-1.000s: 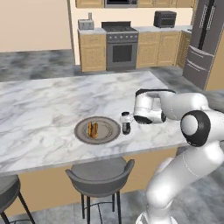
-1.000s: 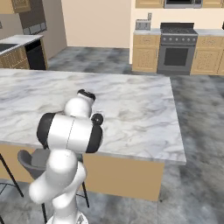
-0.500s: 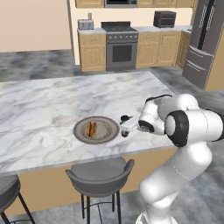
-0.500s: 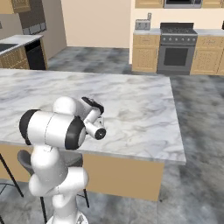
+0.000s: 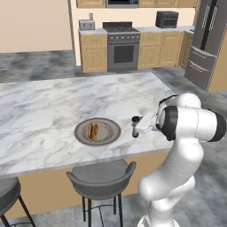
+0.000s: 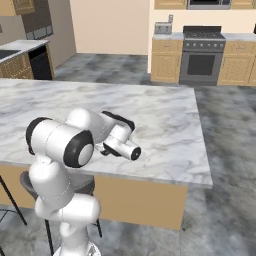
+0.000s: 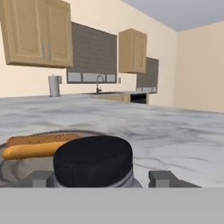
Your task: Move the hot dog bun to the plate on the dining table and place the condiment next to that plate. Then navigate to the fridge and take the sausage and place it on the plate as well.
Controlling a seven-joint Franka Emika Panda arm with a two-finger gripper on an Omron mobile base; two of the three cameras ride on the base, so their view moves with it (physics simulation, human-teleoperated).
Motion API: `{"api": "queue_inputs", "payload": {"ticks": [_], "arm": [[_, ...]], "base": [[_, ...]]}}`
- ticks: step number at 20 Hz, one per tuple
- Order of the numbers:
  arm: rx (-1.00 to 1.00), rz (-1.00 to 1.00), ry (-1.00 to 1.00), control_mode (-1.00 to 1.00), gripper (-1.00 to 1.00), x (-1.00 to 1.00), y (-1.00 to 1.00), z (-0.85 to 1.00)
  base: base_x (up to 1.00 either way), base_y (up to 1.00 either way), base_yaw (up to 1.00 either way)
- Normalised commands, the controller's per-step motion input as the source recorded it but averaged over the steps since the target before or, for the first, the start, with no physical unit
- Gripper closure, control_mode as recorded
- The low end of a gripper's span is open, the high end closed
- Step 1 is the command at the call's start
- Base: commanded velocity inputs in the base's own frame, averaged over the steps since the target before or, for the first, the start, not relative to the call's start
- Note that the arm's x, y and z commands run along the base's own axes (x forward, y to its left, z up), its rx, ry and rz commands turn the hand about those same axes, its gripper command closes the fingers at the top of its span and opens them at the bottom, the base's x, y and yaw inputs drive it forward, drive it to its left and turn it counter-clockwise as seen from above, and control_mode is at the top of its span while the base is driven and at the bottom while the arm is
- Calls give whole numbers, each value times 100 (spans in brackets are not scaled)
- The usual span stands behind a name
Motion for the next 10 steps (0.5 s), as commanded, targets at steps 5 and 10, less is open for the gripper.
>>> {"api": "queue_inputs", "payload": {"ticks": [5, 10], "arm": [[3, 11, 0, -100, -100, 8, 0, -5], [7, 8, 0, -100, -100, 0, -1, 4]], "base": [[0, 0, 0], [0, 0, 0]]}}
